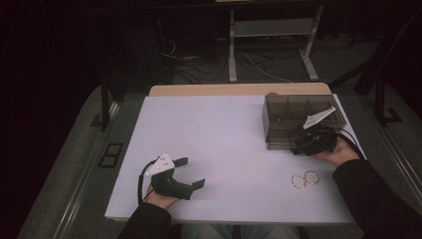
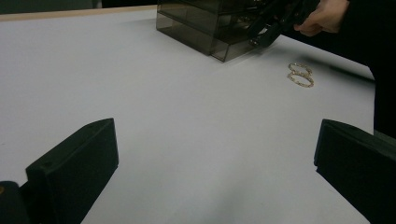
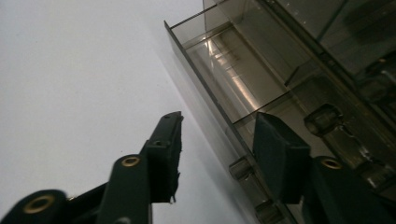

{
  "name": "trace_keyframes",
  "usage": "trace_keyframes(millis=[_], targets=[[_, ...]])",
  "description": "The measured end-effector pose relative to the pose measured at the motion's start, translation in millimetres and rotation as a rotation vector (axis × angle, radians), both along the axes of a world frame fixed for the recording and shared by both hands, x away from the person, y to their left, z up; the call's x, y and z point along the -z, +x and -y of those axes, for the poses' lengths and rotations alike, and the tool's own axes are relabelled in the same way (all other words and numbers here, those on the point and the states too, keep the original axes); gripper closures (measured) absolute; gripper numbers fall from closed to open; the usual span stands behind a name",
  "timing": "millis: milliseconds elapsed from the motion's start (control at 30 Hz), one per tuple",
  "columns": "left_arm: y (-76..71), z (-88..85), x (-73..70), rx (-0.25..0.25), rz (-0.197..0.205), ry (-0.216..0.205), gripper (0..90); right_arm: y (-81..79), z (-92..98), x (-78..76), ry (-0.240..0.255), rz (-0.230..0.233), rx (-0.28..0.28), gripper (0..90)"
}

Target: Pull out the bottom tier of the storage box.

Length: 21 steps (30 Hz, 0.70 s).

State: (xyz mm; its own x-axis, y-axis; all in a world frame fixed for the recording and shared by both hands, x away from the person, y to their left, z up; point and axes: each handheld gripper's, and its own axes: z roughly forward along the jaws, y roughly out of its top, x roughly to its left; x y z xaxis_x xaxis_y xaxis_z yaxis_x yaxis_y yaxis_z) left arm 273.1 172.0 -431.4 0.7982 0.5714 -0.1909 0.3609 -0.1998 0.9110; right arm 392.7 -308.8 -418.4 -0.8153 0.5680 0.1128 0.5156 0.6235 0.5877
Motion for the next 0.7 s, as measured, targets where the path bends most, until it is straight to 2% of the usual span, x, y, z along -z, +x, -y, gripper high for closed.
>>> trace_keyframes(millis=[100, 333, 700], targets=[[0.0, 0.0, 0.0, 0.0, 0.0, 0.0, 0.0, 2.3, 0.6, 1.1, -0.001, 0.003, 0.004, 59.3], [0.0, 0.0, 0.1, 0.001, -0.001, 0.0, 0.0, 3.8, 1.3, 2.7, -0.01, 0.001, -0.003, 66.3], [0.0, 0.0, 0.2, 0.0, -0.003, 0.0, 0.0, 2.7, -0.3, 4.8, -0.031, -0.007, -0.023, 69.7]])
